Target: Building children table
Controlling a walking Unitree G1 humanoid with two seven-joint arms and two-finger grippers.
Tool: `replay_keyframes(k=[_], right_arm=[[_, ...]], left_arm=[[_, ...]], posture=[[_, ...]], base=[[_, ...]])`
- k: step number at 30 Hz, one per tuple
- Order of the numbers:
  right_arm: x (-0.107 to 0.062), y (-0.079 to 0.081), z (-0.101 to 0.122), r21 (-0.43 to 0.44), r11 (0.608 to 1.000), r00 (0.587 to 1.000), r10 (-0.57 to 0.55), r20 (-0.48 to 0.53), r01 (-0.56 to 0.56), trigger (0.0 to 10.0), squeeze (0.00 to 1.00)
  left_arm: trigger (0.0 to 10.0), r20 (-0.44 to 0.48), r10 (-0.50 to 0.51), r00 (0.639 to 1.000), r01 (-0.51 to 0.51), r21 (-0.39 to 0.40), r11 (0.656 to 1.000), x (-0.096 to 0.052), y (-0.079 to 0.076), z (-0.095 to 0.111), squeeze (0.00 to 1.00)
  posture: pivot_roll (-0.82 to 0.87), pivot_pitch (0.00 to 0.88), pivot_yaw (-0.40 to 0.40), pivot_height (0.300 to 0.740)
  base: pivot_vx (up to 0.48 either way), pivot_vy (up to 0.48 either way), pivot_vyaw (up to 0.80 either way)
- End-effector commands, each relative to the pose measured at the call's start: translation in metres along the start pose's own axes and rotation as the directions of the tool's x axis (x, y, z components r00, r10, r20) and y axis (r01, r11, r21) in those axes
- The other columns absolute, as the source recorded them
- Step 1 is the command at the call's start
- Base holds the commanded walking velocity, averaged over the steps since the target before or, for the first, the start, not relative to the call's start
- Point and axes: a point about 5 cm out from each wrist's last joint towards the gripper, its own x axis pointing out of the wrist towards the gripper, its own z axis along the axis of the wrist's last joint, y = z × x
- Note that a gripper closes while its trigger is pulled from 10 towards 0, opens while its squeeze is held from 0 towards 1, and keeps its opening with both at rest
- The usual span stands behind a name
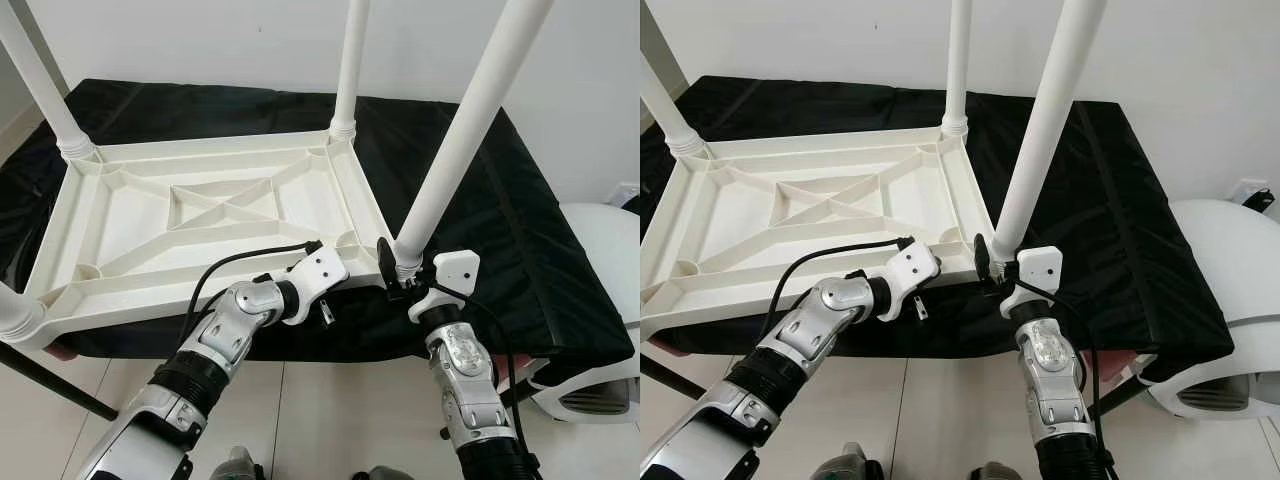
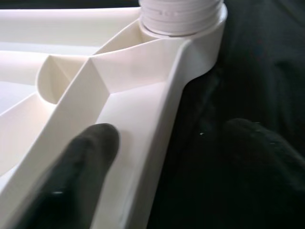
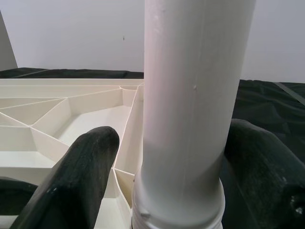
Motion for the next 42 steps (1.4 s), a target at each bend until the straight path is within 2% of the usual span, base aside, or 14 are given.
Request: replay_keyframes(k=[1, 2, 22, 25, 27, 32, 36, 42], right_arm=[[-0.001, 0.001, -0.003, 0.000, 1.000, 1.000, -0.002, -0.007, 0.002, 10.0, 0.00], [-0.001, 0.001, -0.003, -0.001, 1.000, 1.000, -0.003, -0.005, 0.003, 10.0, 0.00], [0.007, -0.016, 0.000, -0.018, 1.000, 1.000, -0.010, 0.000, 0.010, 10.0, 0.00], [0.010, -0.019, 0.000, -0.007, 1.000, 1.000, 0.021, -0.008, -0.021, 10.0, 0.00], [0.011, -0.017, 0.000, 0.033, 0.992, 0.992, 0.125, -0.022, -0.124, 10.0, 0.00], [0.014, -0.022, -0.001, 0.037, 0.978, 0.978, 0.206, -0.040, -0.205, 10.0, 0.00], [0.015, -0.024, -0.001, 0.039, 0.975, 0.974, 0.221, -0.042, -0.219, 10.0, 0.00], [0.025, -0.038, 0.003, 0.055, 0.937, 0.935, 0.349, -0.066, -0.346, 10.0, 0.00]], left_arm=[[2.0, -0.046, -0.123, 0.991, 0.122, -0.029, 0.992, -0.001, -0.008, -0.010, 0.00], [0.0, -0.051, -0.141, 0.989, 0.140, -0.035, 0.990, -0.002, -0.009, -0.011, 0.00], [0.0, -0.067, -0.203, 0.977, 0.201, -0.041, 0.979, -0.011, -0.009, -0.015, 0.00], [0.0, -0.067, -0.202, 0.977, 0.199, -0.042, 0.979, -0.011, -0.008, -0.014, 0.00], [0.0, -0.067, -0.198, 0.978, 0.196, -0.043, 0.980, -0.011, -0.007, -0.014, 0.00], [0.0, -0.067, -0.199, 0.978, 0.196, -0.043, 0.980, -0.011, -0.007, -0.013, 0.00], [0.0, -0.068, -0.199, 0.978, 0.196, -0.043, 0.980, -0.011, -0.007, -0.012, 0.00], [0.0, -0.062, -0.205, 0.977, 0.202, -0.044, 0.978, -0.010, -0.008, -0.010, 0.00]], posture=[[0.02, 0.002, 0.016, 0.740], [0.02, 0.000, 0.016, 0.740], [0.02, 0.013, 0.015, 0.740], [0.02, 0.016, 0.014, 0.740], [0.02, 0.019, 0.013, 0.740], [0.02, 0.023, 0.011, 0.740], [0.02, 0.023, 0.011, 0.740], [0.01, 0.028, 0.012, 0.740]], base=[[0.000, 0.000, 0.00], [0.000, 0.000, 0.00], [0.000, 0.000, 0.00], [0.000, 0.000, 0.00], [0.000, 0.000, 0.00], [0.000, 0.000, 0.00], [0.000, 0.000, 0.00], [0.000, 0.000, 0.00]])
